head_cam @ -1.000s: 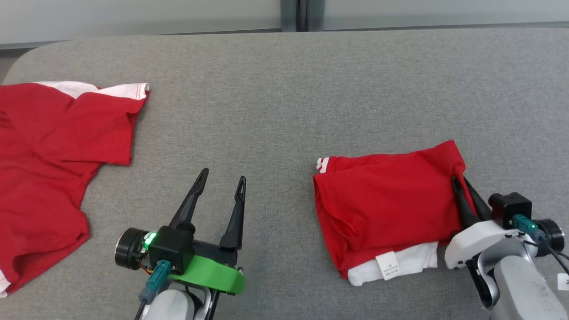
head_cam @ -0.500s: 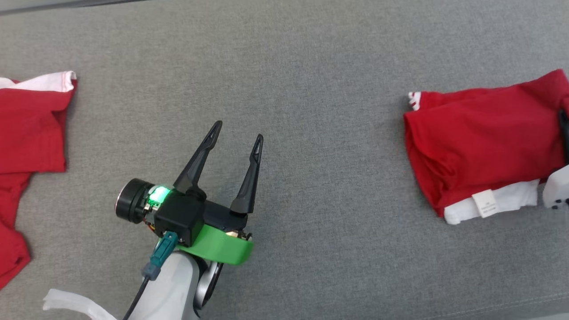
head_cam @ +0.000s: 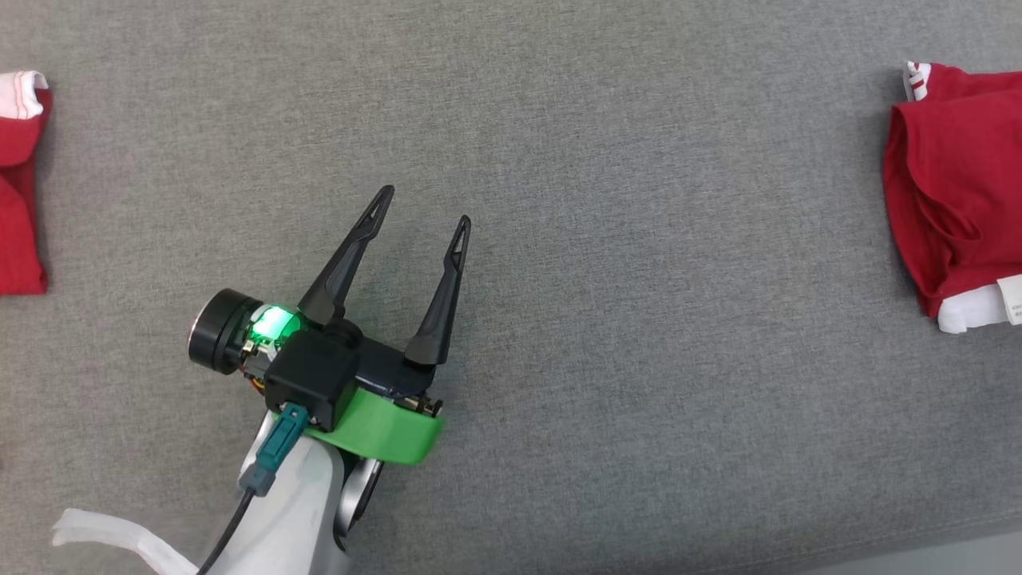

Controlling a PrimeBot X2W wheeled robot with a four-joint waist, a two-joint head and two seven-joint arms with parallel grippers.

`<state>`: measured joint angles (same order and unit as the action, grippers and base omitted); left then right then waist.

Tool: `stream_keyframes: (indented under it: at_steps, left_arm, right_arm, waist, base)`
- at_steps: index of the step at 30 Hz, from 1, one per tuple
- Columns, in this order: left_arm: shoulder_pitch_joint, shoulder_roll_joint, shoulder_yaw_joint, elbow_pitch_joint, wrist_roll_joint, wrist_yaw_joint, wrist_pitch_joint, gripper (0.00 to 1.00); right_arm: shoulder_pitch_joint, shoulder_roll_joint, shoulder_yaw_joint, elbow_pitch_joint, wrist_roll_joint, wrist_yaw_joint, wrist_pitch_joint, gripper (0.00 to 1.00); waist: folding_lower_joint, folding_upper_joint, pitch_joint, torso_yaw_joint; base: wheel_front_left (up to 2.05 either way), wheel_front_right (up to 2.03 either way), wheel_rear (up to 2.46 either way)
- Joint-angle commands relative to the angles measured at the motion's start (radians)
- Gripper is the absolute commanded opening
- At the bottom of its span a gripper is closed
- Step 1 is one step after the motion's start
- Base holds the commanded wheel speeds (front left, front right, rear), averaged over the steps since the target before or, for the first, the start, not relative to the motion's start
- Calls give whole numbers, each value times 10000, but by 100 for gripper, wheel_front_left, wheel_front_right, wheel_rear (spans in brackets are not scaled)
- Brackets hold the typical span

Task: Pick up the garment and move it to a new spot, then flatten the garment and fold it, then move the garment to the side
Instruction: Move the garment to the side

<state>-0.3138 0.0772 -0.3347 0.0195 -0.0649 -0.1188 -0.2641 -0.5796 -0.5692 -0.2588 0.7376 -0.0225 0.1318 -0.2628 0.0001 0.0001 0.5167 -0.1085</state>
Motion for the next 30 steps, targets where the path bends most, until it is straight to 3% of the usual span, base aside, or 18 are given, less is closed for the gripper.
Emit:
stream_keyframes:
  at_steps: [1, 2, 3, 12, 17, 30]
  left_arm:
    - [-106, 58, 31, -19, 47, -14, -1, 100]
    - [-95, 53, 27, -5, 48, -20, -1, 100]
    - [-75, 46, 37, 4, 44, -26, -1, 100]
    - [207, -117, 84, 127, -179, -26, -1, 100]
    - [512, -189, 177, 226, -332, 83, -1, 100]
    - [1230, -256, 656, 353, -930, 577, -1, 100]
  right_arm:
    - [-168, 87, -180, 1, -179, -23, -27, 0]
    - [-185, 98, -270, -45, -287, -23, -27, 2]
    - [-209, 145, -415, -97, -376, -23, -27, 100]
    - [152, 808, -799, -892, -834, -21, -27, 100]
    - [455, 1630, -568, -2115, -320, -21, -26, 100]
    - [2262, 3587, 1822, -5023, 1024, -21, -27, 100]
  waist:
    - [-1, -1, 14, 82]
    - [-1, -1, -14, 107]
    - [-1, -1, -55, 128]
    - [-1, -1, -937, 318]
    - [-1, -1, -1783, 455]
    - [-1, -1, -3385, 1233]
  base:
    - [0, 0, 0]
    - [0, 0, 0]
    - [0, 0, 0]
    - [0, 0, 0]
    - [0, 0, 0]
    - [0, 0, 0]
